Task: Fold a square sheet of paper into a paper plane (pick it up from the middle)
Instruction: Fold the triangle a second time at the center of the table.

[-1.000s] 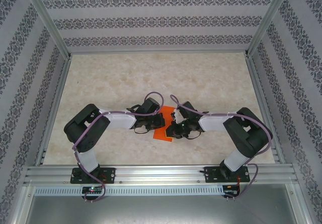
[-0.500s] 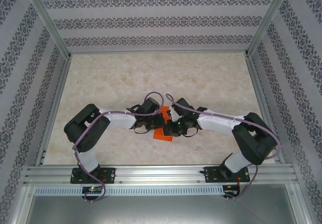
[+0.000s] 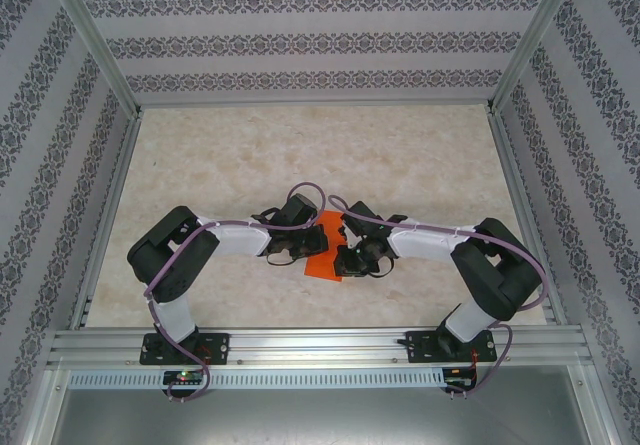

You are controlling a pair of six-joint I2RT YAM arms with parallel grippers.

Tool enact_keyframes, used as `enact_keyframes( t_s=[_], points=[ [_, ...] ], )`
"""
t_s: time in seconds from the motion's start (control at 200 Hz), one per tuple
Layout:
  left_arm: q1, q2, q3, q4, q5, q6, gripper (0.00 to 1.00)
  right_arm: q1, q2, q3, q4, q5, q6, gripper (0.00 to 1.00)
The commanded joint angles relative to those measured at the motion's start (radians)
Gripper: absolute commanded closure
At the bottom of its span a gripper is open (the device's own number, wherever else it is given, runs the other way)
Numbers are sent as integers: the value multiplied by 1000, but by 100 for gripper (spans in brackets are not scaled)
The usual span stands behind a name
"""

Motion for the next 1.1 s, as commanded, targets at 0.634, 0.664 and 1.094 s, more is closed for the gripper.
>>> enact_keyframes(
  t_s=[0.634,0.664,1.094],
  points=[
    [3,63,-25,-68,-23,10,93,55,-28,68,82,-41,81,87],
    [3,63,-23,-68,-22,11,93,51,-9,65,88,-36,83,88],
    [4,75,-35,-78,-40,14,94,28,11,-118,95,-31,70,88]
  ],
)
